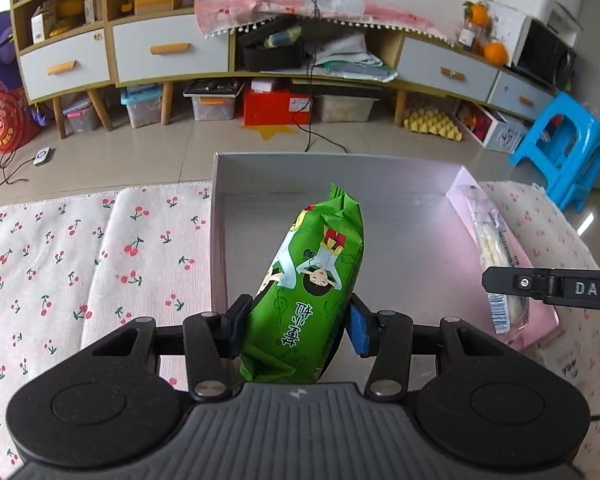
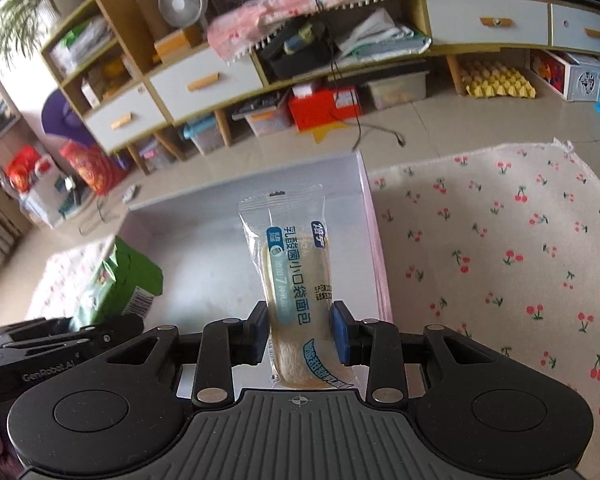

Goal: Organize snacks
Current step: 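Carry both bags into the pink box and open both grippers to release them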

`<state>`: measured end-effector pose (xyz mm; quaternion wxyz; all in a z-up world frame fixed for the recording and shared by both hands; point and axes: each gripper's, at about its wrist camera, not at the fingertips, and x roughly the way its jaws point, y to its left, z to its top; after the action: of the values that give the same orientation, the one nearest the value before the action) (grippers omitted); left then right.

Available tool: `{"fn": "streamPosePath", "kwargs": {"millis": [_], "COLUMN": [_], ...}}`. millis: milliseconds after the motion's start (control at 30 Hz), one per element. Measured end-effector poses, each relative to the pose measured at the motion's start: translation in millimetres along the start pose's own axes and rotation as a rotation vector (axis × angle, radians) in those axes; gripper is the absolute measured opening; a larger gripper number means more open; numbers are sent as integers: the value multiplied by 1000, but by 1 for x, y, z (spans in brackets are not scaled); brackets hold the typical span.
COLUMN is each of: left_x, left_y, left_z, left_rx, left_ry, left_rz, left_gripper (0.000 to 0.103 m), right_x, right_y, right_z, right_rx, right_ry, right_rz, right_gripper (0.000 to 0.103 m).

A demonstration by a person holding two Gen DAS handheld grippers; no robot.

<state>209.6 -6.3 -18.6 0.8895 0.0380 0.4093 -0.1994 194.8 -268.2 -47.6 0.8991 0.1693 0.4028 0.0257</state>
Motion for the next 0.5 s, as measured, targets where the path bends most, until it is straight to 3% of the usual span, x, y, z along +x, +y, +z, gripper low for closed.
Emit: {"fn": "streamPosePath", "kwargs": {"millis": [233, 333, 500], "left_x": [-6, -4, -8], "left_y": [-8, -6, -4], "left_z": [-2, -3, -5], "left_rx": [21, -14, -26], "left_ry": [115, 182, 224], "left_rz": [25, 25, 26], "left_gripper": [45, 45, 45], "right_x": [2, 1, 1], "right_y": [-2, 1, 9], "right_z": [-7, -7, -10], "right_rx": [2, -4, -33], "right_ry": [101, 150, 193], "right_rz": [-38, -47, -74], "right_gripper": [32, 32, 32]}}
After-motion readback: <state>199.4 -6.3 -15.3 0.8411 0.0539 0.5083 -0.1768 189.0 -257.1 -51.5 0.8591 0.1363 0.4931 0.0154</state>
